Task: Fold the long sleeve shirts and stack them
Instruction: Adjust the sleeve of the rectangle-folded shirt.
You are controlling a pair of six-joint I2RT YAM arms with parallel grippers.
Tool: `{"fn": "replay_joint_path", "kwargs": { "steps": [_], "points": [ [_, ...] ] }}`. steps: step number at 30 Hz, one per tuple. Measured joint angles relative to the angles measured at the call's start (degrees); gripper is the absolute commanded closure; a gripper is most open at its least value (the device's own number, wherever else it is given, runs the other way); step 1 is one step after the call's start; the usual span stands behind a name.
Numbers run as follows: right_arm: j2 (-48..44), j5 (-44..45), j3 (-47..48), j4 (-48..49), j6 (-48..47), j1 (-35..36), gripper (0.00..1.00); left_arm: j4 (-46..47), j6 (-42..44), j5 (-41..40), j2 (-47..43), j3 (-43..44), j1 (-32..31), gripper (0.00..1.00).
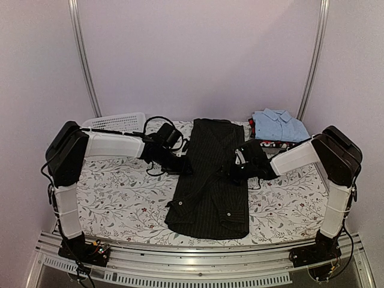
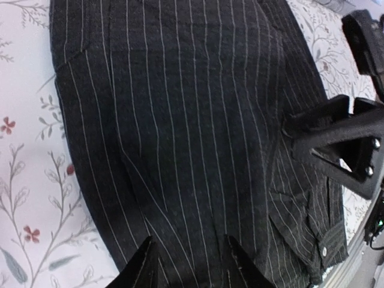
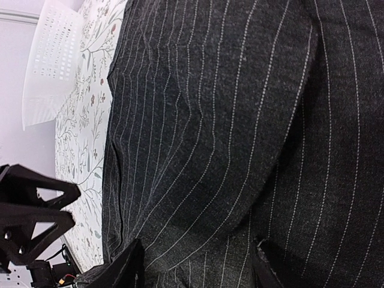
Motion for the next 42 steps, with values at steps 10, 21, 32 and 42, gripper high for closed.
{"fn": "replay_joint_path", "kwargs": {
  "steps": [10,21,32,42],
  "points": [
    [0.07,0.59,0.2,0.87,0.22,-0.5,0.65,-3.41,1.29,-6.16,12.44,11.82,1.18,0.67],
    [0.79,-0.04,2.27,1.92,0.2,-0.68,0.88,-4.5,1.68,-6.01,15.15,16.11,1.66,0.96],
    [0.79,0.68,2.03,1.55,0.11,-0.72,0.61,-4.76,1.88,-6.27,15.23,16.83,1.73,1.0],
    [0.79,0.26,0.81,2.05,0.9,-0.72,0.53,-5.11,1.88,-6.29,15.23,17.7,2.51,1.0]
  ]
}}
